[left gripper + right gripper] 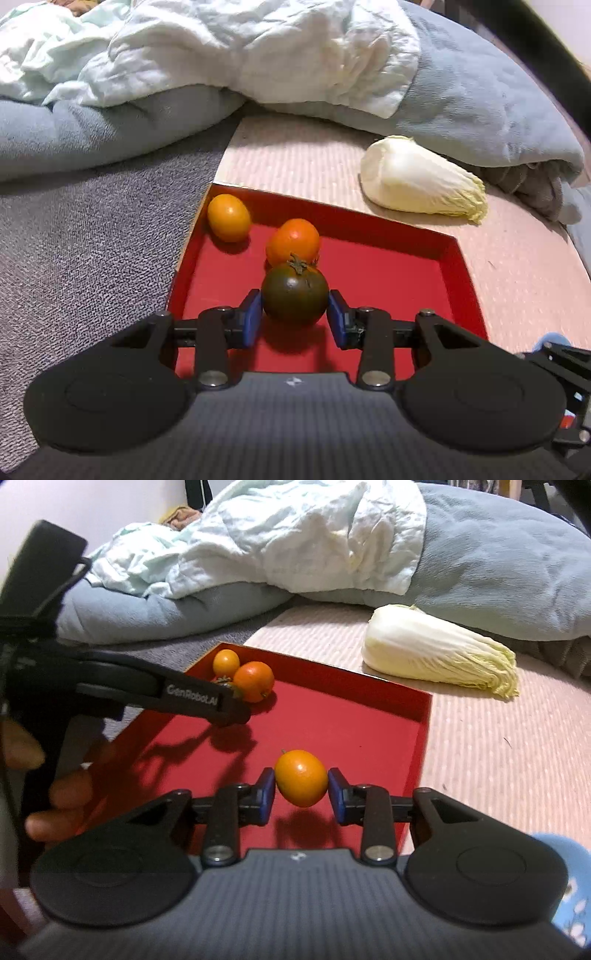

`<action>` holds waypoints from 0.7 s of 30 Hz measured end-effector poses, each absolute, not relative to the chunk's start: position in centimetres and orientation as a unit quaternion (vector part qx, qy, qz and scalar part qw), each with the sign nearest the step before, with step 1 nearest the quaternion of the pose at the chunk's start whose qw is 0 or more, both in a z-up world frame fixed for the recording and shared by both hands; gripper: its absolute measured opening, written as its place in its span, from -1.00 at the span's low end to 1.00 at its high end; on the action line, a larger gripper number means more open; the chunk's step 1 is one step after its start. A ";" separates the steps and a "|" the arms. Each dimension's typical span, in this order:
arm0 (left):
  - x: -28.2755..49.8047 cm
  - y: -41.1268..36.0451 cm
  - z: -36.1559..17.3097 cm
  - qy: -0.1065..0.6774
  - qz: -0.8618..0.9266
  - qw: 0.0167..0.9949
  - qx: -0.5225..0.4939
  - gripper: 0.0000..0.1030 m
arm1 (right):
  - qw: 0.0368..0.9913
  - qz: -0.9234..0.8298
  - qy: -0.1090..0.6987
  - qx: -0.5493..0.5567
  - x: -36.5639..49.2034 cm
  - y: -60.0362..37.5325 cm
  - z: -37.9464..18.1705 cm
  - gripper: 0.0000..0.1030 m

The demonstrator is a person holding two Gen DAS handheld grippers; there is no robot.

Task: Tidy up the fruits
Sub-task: 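Grasp the orange cherry tomato with the right gripper while the left gripper grasps the dark tomato, then carry the orange tomato and dark tomato toward the blue plate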

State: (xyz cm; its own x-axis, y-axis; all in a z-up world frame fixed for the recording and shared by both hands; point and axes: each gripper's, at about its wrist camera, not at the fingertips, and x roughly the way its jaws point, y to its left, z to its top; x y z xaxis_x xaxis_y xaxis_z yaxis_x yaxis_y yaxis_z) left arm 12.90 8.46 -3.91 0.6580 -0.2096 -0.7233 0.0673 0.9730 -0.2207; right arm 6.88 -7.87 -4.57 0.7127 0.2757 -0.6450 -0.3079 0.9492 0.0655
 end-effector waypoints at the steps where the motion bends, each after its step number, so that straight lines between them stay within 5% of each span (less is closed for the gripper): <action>1: 12.6 8.3 -3.6 0.405 -0.077 0.907 -0.085 -0.15 | 0.926 0.157 0.343 -0.020 6.3 -8.1 -4.4 -0.33; 21: 6.1 2.4 2.0 0.359 -0.123 0.925 -0.036 -0.15 | 0.950 0.107 0.294 -0.002 -2.1 -13.9 -0.3 -0.33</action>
State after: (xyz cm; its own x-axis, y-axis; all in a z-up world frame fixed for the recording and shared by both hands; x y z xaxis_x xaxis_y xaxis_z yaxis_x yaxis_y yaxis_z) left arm 6.14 2.44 1.97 0.7129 -0.2522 -0.6544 0.2012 0.9674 -0.1536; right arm -2.07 -13.89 -0.33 0.8046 0.2021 -0.5584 -0.2045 0.9771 0.0590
